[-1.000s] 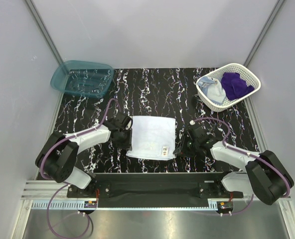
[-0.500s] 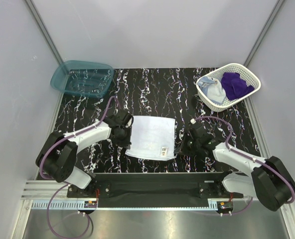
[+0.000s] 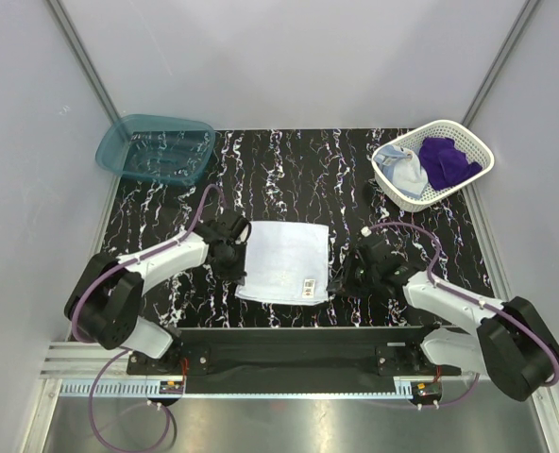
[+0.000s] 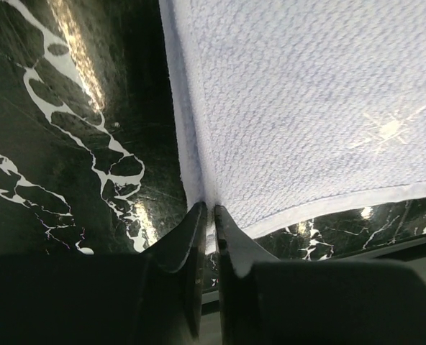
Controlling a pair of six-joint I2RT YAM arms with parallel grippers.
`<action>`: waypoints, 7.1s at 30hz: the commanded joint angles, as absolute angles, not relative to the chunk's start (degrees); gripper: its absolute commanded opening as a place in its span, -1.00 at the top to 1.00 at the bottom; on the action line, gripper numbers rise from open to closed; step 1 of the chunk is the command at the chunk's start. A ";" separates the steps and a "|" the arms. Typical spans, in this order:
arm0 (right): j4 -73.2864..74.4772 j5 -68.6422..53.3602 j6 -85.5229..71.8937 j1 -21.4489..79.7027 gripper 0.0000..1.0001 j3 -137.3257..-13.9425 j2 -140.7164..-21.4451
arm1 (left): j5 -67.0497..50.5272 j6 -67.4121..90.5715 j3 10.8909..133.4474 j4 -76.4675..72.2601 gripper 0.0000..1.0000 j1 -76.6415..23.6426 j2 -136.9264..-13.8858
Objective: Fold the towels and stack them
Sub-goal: Fold the towel
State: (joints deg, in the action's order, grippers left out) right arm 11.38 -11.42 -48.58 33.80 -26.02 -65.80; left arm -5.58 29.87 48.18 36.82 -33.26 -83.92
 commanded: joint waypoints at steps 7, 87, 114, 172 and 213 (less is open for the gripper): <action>4.75 -9.84 -51.06 36.73 0.36 -24.17 -71.36 | -6.24 30.67 45.79 33.40 0.47 -33.40 -83.94; -13.45 -14.94 -59.06 41.84 0.99 -16.87 -74.71 | -2.90 32.25 44.21 39.29 0.57 -33.40 -82.00; -20.83 -17.32 -61.96 44.56 0.78 -15.56 -78.40 | 6.16 30.76 48.34 49.48 0.96 -34.72 -90.09; 28.74 -33.31 -0.26 16.70 -0.01 -81.47 -115.57 | -19.96 -4.39 100.37 42.71 -0.23 -15.12 -125.68; 31.99 -31.73 6.59 15.73 1.00 -86.40 -121.82 | -29.11 -16.61 99.41 48.34 0.22 -14.59 -122.08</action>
State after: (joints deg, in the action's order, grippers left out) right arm 31.64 -32.10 5.78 16.16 -84.03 -121.08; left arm -26.85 -12.82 101.41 47.72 -13.28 -125.03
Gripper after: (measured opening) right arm 0.011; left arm 0.395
